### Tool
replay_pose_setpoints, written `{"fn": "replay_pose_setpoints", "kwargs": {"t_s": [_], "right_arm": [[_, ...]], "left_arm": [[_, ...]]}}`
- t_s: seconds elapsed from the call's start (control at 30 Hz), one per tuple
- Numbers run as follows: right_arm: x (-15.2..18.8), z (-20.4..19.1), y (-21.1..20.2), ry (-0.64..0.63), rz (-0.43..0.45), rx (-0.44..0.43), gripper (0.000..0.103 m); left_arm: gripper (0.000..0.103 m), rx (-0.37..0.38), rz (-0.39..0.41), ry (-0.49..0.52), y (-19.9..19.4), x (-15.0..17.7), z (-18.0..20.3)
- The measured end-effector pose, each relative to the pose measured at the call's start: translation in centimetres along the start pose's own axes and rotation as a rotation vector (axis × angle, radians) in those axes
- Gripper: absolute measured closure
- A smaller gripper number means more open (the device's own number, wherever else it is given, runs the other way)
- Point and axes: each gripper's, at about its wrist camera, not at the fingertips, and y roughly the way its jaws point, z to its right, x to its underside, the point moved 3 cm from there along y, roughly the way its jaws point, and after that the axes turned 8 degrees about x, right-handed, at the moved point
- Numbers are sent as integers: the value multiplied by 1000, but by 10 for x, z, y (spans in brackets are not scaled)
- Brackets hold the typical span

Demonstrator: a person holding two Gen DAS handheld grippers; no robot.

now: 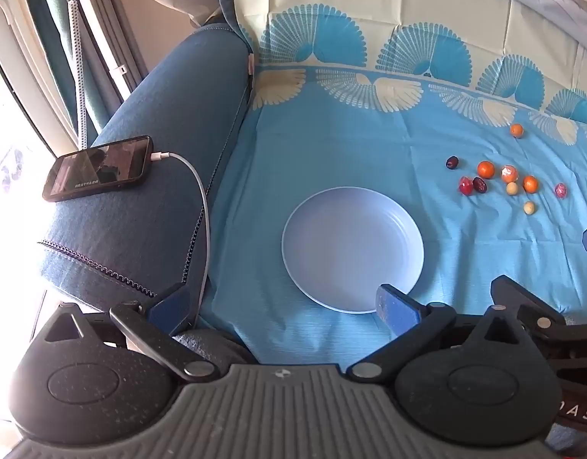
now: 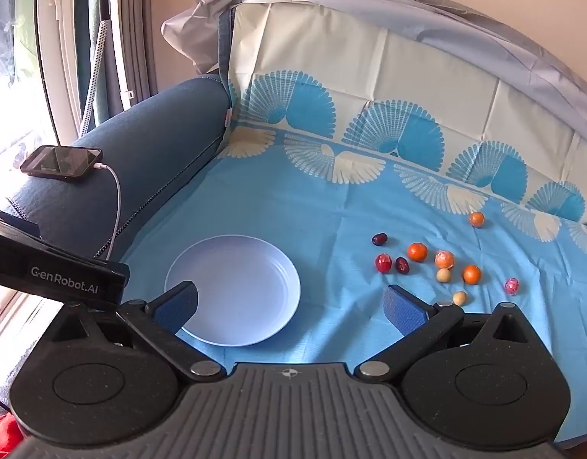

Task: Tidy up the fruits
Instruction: 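Move both tools toward the cluster of fruits beyond the plate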

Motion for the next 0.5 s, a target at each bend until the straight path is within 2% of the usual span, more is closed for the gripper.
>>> {"fn": "replay_pose_setpoints", "kwargs": {"t_s": [0.5], "right_arm": [[1,3,0,17,-10,-11,0]], "left_arm": [[0,-28,-6,12,2,6,-2]]}}
